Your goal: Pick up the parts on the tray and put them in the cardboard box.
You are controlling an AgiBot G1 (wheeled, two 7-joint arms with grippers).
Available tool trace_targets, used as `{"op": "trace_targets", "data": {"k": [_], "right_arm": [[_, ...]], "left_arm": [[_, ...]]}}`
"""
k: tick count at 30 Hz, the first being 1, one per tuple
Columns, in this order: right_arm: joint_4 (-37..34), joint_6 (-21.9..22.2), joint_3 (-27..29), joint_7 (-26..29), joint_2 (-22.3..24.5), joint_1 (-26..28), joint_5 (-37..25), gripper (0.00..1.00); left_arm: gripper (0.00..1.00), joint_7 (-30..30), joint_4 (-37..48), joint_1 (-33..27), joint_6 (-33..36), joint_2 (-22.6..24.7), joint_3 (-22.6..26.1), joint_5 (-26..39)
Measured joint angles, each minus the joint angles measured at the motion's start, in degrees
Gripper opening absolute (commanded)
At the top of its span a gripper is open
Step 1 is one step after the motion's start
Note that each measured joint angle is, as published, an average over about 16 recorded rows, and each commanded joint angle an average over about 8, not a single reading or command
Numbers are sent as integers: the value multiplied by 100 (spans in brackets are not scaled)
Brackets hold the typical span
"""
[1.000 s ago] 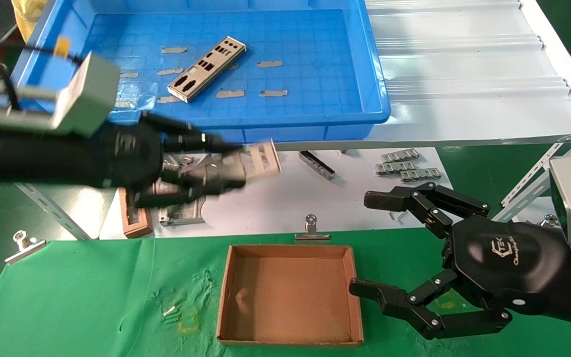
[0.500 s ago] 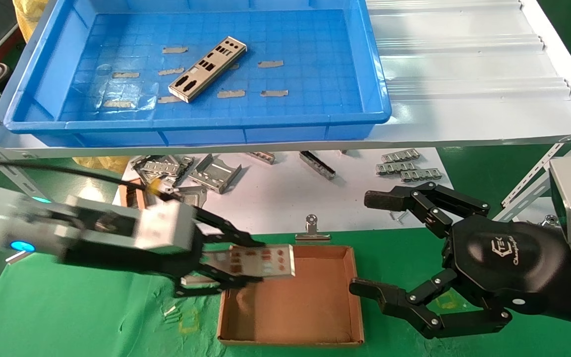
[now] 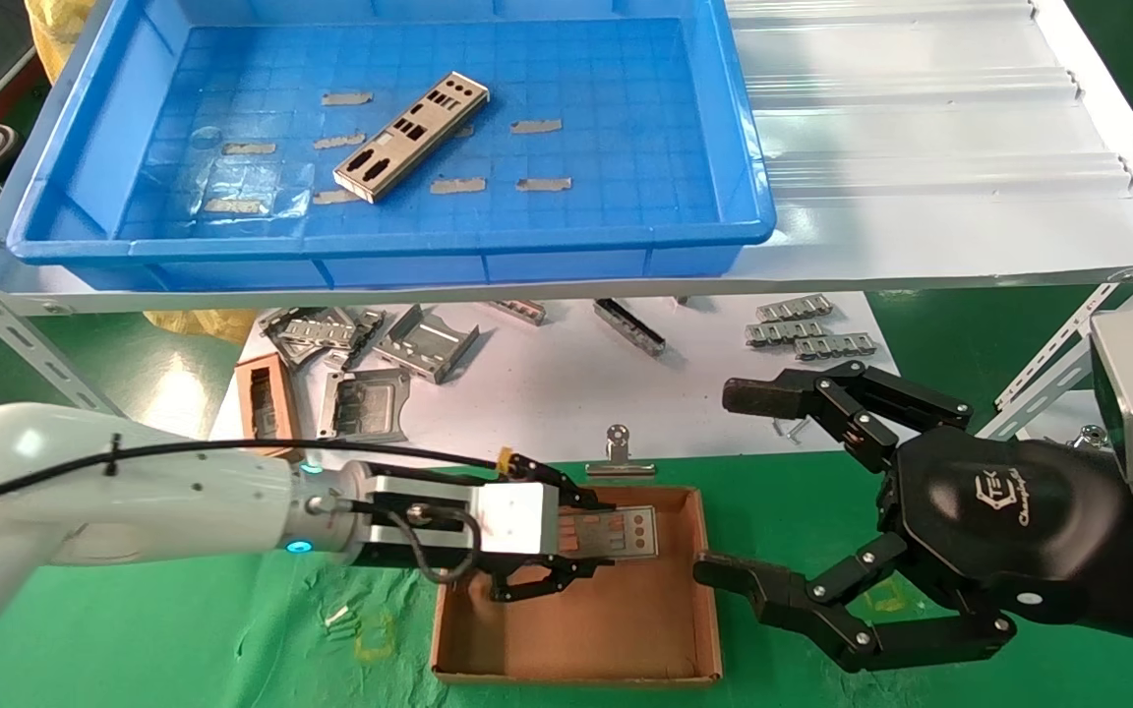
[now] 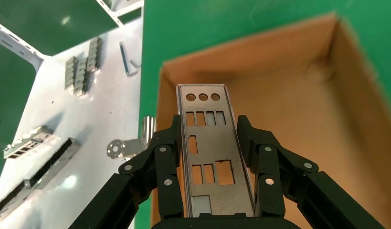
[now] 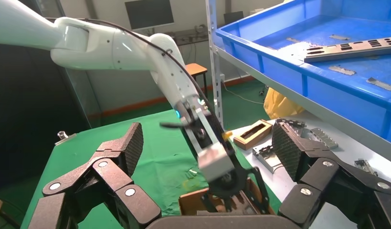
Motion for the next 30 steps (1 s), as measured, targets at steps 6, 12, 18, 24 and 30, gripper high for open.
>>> {"op": "trace_targets", "data": {"k": [6,12,18,24,30], "right_arm": [[0,0,0,0,0,0,0,100],[0,0,0,0,0,0,0,100],[0,0,0,0,0,0,0,100],[0,0,0,0,0,0,0,100],[0,0,0,0,0,0,0,100]], "left_arm": [[98,289,180,68,-204,193,50,149],[100,417,281,85,-247,268,49,165],[100,501,312,90,-258,298,35,155],[100,467,301,89,-82,238,-5,32],[100,148,335,93,453,83,-97,-346]]}}
